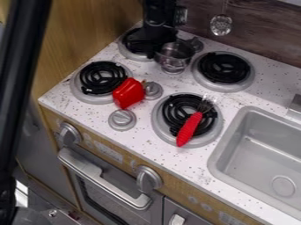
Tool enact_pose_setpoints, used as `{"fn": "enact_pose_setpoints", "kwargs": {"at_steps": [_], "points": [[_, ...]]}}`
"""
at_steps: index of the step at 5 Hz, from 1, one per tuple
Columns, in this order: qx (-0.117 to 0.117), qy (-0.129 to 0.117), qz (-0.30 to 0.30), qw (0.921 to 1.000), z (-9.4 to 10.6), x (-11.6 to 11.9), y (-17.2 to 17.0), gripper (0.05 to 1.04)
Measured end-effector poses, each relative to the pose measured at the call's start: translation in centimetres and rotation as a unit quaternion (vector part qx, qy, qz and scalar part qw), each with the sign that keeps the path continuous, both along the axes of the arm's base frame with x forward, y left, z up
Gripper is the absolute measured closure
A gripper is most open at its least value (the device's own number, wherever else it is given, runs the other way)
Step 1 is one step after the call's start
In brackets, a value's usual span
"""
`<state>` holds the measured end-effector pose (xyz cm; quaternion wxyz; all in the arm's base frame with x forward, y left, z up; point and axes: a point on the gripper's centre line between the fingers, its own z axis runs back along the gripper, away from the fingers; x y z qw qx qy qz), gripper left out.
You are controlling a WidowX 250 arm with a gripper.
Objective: Move the silver pot to the upper left side burner
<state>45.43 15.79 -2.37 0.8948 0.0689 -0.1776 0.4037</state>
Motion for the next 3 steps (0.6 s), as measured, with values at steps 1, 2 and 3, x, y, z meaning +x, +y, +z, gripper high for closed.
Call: {"fn": "enact_pose_setpoints", "kwargs": {"at_steps": [1, 2, 3], "points": [[0.002, 0.0, 0.066, 0.9978, -0.3, -2.8, 2.5, 1.013], [-0.01, -0.035, 0.094, 0.9949, 0.3, -1.8, 3.2, 1.013], [-0.024, -0.054, 0.104, 0.9928, -0.7, -0.6, 3.3, 0.995]]}}
